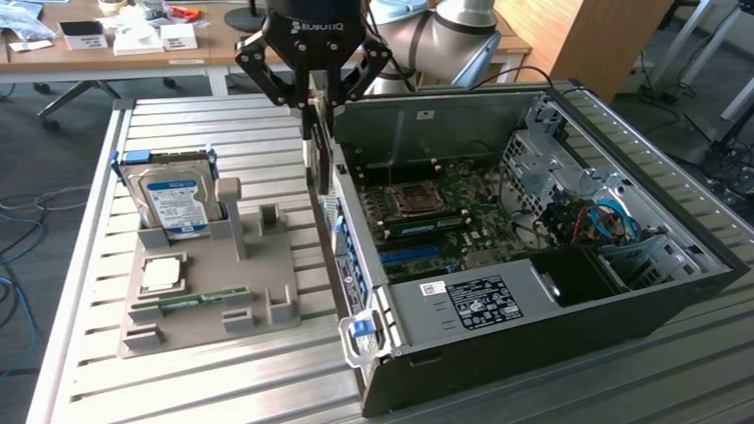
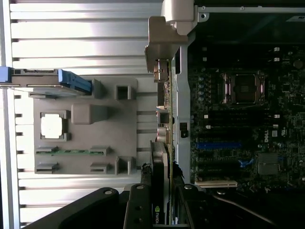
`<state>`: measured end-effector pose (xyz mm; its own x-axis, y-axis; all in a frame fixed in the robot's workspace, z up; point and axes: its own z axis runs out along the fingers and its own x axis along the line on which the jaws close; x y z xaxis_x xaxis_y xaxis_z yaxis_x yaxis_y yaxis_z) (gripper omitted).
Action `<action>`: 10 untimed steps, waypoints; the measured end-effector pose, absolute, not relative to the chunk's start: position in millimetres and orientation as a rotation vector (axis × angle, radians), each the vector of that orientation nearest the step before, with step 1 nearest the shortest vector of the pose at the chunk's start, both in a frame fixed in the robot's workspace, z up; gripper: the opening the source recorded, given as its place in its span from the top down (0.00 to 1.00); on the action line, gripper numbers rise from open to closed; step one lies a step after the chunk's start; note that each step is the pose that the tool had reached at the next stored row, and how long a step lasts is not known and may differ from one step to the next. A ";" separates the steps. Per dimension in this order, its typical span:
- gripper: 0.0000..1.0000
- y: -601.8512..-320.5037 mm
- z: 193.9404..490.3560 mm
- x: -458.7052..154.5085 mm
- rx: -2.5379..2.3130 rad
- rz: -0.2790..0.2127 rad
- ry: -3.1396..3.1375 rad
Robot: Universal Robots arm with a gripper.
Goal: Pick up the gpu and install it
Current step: 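Pick up the gpu and move the gpu toward the slot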
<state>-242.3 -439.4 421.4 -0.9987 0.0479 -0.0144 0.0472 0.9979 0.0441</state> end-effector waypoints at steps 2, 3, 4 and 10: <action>0.73 -439.3 421.4 -238.9 0.074 0.068 3.125; 0.73 -439.3 421.4 -237.3 0.074 0.068 3.125; 0.73 -439.3 421.4 -235.7 0.074 0.068 3.125; 0.73 -439.2 421.4 -227.6 0.074 0.068 3.125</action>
<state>-227.6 -439.2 421.4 -0.9988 0.0479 -0.0143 0.0472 0.9979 0.0441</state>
